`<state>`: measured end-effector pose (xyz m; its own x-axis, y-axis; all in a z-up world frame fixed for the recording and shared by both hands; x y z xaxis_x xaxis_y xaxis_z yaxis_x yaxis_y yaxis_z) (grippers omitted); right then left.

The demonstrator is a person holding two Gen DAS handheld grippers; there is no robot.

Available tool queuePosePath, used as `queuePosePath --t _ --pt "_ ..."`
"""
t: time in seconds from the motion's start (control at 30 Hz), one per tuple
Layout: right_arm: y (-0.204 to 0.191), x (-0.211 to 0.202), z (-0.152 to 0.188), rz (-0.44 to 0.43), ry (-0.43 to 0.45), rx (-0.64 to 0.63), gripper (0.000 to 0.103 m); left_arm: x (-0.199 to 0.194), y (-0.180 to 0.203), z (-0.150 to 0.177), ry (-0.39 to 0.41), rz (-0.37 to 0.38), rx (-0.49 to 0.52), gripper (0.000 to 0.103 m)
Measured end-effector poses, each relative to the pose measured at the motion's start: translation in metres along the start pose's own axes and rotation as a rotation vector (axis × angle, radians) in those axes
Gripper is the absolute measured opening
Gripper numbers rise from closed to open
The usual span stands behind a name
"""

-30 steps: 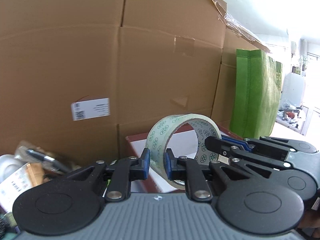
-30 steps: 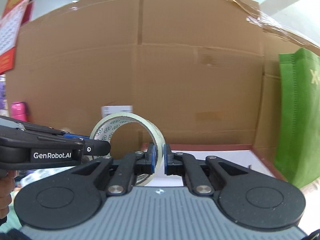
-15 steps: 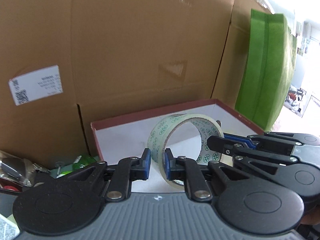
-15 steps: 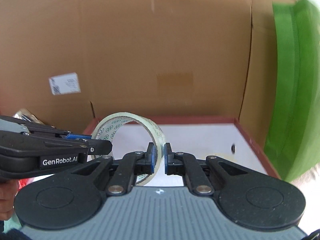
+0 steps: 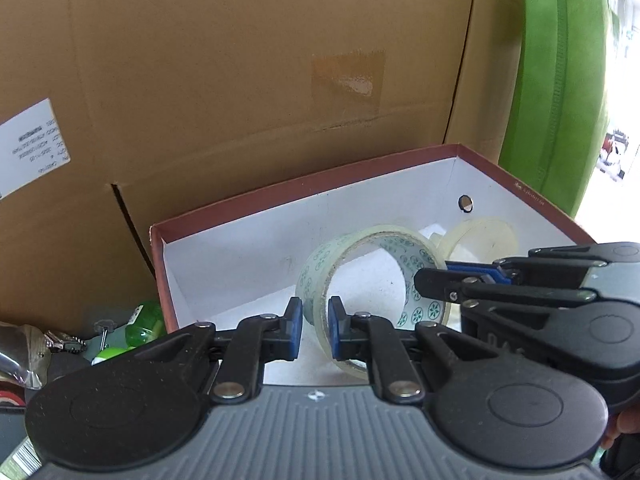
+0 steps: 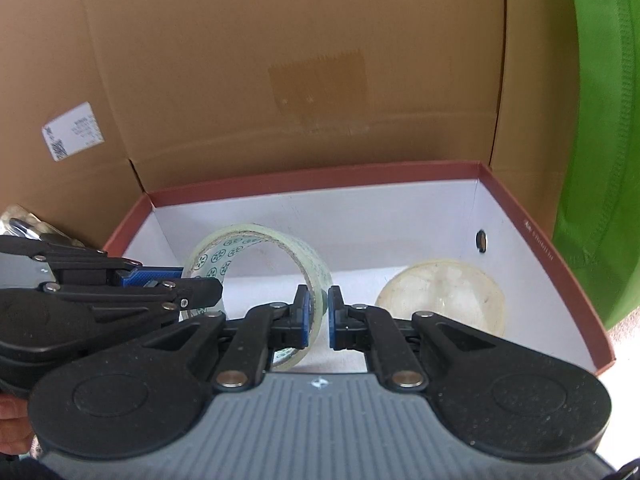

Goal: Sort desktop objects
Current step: 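Lower the tape roll into the shoebox and open the right gripper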

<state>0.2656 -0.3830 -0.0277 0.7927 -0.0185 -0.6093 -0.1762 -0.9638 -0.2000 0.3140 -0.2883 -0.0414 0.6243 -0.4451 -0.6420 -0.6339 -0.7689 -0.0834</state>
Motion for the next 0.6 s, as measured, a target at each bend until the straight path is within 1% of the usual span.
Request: queuePosePath --t 0.1,0.17,0.23,0.3,0.37,0.43,0.5,0.53,0.57,0.6 --pt "0.002 0.006 0.001 -0.005 -0.021 0.016 0.006 0.003 -0.001 -0.001 -0.005 -0.013 0.016 0.013" --pt "0.003 0.009 0.002 -0.011 -0.036 0.029 0.006 0.004 -0.002 -0.001 -0.014 -0.003 0.003 0.015" --pt "0.004 0.01 0.001 -0.001 -0.029 0.022 0.006 0.002 -0.004 -0.002 -0.001 -0.009 -0.004 0.016" --pt "0.004 0.008 0.0 0.005 -0.019 0.02 0.007 -0.001 -0.007 -0.003 0.026 -0.032 0.001 0.026" --pt "0.005 0.005 -0.001 -0.008 -0.012 0.023 0.007 -0.004 -0.008 -0.004 0.042 -0.033 -0.013 0.052" --pt "0.004 0.002 -0.003 -0.012 -0.003 0.016 0.008 -0.008 -0.008 -0.006 0.069 -0.033 -0.031 0.064" --pt "0.005 -0.002 -0.005 0.003 0.006 0.008 0.015 -0.014 -0.009 -0.006 0.095 -0.062 -0.032 0.07" --pt "0.007 -0.003 -0.005 0.017 0.013 0.008 0.026 -0.016 -0.011 -0.006 0.103 -0.074 -0.034 0.073" --pt "0.009 -0.005 -0.005 0.035 0.021 0.01 0.04 -0.018 -0.012 -0.005 0.108 -0.079 -0.04 0.077" --pt "0.012 -0.007 -0.006 0.047 0.031 0.012 0.044 -0.021 -0.015 -0.005 0.114 -0.076 -0.051 0.08"
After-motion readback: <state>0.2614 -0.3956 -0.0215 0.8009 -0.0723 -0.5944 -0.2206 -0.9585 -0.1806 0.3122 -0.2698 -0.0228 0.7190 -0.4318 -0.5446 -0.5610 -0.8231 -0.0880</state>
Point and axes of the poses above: each gripper's, at about its wrist camera, not at the fingertips, and x roughly the way its jaws point, y to its right, z to its underside, the point moved 7 cm from there along x, roughly the way its jaws point, and after that the axes turned 8 degrees about x, right-handed, at the moved point
